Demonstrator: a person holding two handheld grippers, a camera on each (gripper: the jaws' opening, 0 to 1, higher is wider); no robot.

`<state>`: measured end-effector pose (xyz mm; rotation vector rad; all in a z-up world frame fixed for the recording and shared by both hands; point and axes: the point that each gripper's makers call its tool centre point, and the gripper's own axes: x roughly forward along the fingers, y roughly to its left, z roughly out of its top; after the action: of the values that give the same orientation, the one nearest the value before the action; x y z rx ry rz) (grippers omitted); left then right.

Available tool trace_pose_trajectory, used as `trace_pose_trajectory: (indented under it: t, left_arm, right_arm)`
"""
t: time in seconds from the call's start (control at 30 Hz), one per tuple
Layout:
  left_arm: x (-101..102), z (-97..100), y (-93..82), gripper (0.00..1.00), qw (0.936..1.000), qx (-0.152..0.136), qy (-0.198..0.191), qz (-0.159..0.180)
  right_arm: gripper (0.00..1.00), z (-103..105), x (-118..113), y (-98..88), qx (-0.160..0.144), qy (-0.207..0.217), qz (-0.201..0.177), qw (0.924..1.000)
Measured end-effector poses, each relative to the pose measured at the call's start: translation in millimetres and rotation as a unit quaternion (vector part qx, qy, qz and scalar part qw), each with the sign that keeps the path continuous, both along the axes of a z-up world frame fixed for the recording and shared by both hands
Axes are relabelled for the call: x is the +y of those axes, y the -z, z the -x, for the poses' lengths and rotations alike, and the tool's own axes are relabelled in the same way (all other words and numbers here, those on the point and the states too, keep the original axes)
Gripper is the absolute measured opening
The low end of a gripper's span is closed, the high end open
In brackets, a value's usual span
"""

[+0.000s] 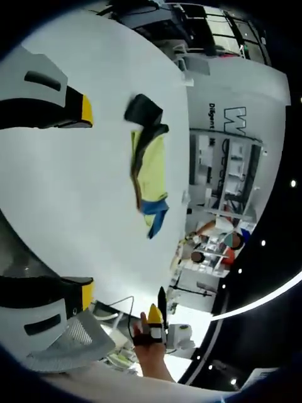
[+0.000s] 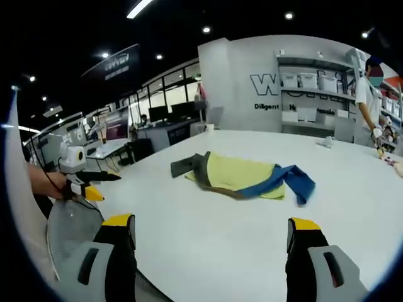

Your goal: Fold the garment on the visible template until the final outline fits inside the template.

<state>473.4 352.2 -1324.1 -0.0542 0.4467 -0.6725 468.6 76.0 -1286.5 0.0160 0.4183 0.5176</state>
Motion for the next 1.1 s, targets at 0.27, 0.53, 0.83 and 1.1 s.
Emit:
trace_pose_trajectory:
  t: [0.27,0.53,0.83,1.1]
  left_arm:
    - [0.3,0.5,3.1,0.96,1.0000,0.004,-0.002,-0.008]
    - [-1.0,0.8,6.3,0.96,0.9999,0.011,0.002,-0.011]
    - [-0.6,0.2,9.2,0.95,0.9998,0.016,0.001,-0.012]
    - [-0.6,-0.7,11.3,0.94,0.9997,0.022,0.000,-0.012]
  right_arm:
    - [0.99,-0.3,-3.8,1.1,0.000,-0.001,-0.004,1.0000]
    - [0.98,0.3,-3.0,3.2,0.001,-0.001,-0.008,1.0000]
    - [0.98,-5.9,-6.0,4.0,0.002,-0.003,-0.006,1.0000]
    - [0.97,-9.6,-6.8,5.4,0.003,-0.005,-0.008,0.9999]
